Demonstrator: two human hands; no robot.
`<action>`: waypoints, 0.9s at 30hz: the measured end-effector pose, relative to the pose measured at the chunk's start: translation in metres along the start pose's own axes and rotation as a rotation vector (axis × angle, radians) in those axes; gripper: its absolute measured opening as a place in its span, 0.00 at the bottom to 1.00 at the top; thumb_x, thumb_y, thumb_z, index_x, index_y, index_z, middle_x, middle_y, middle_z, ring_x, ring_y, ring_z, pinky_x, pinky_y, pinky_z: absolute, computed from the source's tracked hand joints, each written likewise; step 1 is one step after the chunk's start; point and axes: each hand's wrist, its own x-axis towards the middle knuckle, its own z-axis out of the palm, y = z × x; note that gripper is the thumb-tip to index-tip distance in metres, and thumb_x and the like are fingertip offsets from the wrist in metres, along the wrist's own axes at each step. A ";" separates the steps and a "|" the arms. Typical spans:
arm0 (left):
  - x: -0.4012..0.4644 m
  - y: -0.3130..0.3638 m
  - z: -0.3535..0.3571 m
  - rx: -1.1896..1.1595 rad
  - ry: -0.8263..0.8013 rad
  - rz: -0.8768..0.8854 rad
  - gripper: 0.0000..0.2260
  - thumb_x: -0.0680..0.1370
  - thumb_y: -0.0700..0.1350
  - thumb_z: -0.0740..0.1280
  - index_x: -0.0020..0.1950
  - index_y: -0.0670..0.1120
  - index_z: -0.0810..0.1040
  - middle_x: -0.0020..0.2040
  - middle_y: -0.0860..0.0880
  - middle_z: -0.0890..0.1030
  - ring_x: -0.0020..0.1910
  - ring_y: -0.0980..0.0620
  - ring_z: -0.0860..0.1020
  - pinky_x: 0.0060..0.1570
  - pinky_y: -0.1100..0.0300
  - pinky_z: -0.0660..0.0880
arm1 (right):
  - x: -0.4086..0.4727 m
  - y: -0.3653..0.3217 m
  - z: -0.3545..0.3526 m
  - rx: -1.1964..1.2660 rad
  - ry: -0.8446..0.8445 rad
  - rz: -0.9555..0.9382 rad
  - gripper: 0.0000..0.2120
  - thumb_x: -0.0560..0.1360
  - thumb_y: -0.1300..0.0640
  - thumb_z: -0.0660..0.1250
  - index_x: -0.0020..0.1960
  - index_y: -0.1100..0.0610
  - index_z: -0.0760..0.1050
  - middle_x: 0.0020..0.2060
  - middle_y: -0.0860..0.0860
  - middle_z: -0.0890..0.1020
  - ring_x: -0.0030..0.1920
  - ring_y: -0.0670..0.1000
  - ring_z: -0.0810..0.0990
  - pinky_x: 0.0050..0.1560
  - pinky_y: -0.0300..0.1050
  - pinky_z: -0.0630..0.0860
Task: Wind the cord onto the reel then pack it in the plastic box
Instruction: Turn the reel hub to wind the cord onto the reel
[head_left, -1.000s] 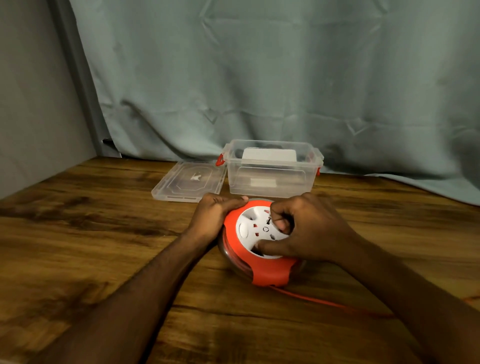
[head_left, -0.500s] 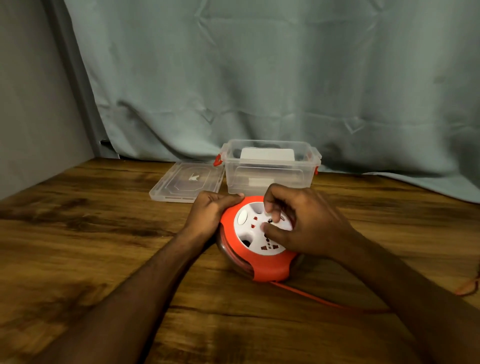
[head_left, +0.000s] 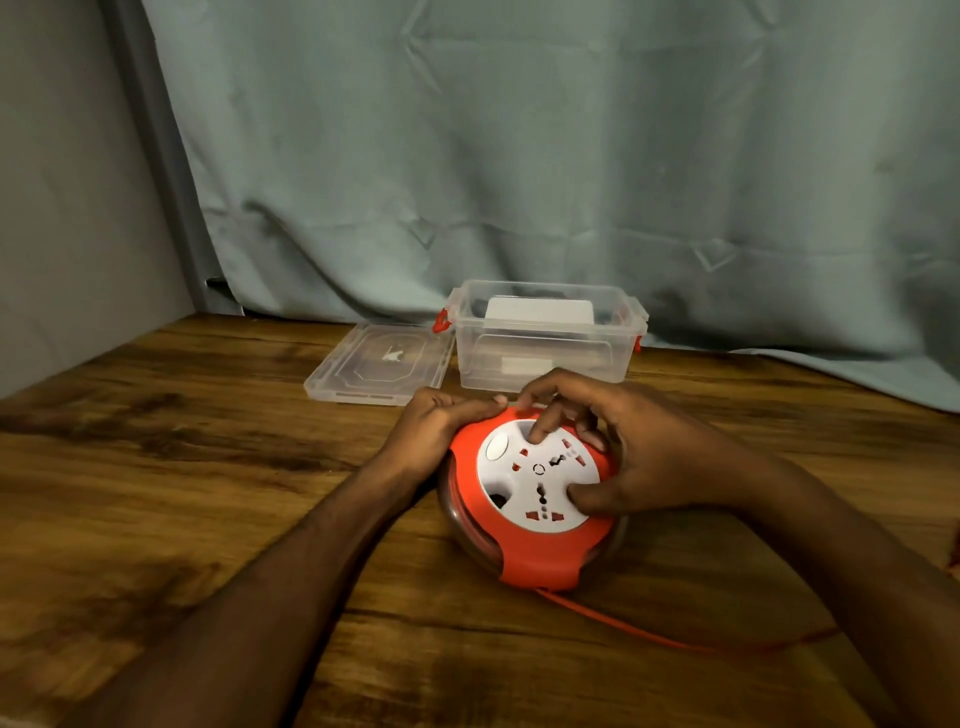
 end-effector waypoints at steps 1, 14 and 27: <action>0.000 0.000 0.000 0.014 -0.017 -0.007 0.13 0.77 0.45 0.73 0.35 0.39 0.85 0.32 0.39 0.83 0.27 0.46 0.78 0.31 0.60 0.74 | -0.001 -0.002 -0.001 0.031 -0.008 0.007 0.40 0.65 0.55 0.82 0.67 0.33 0.65 0.57 0.37 0.81 0.55 0.44 0.84 0.44 0.46 0.86; -0.001 0.001 0.000 -0.017 -0.019 -0.044 0.13 0.76 0.44 0.74 0.33 0.39 0.83 0.32 0.38 0.82 0.26 0.45 0.78 0.31 0.60 0.75 | 0.001 -0.014 0.016 -0.288 0.154 -0.028 0.25 0.60 0.35 0.79 0.43 0.46 0.69 0.32 0.42 0.79 0.33 0.42 0.78 0.31 0.33 0.67; 0.003 -0.003 0.000 -0.083 0.065 -0.049 0.12 0.76 0.43 0.74 0.44 0.33 0.86 0.45 0.26 0.83 0.41 0.33 0.81 0.45 0.48 0.78 | 0.009 -0.021 0.038 -0.418 0.293 0.086 0.28 0.59 0.29 0.66 0.26 0.53 0.64 0.20 0.44 0.66 0.25 0.42 0.67 0.30 0.41 0.59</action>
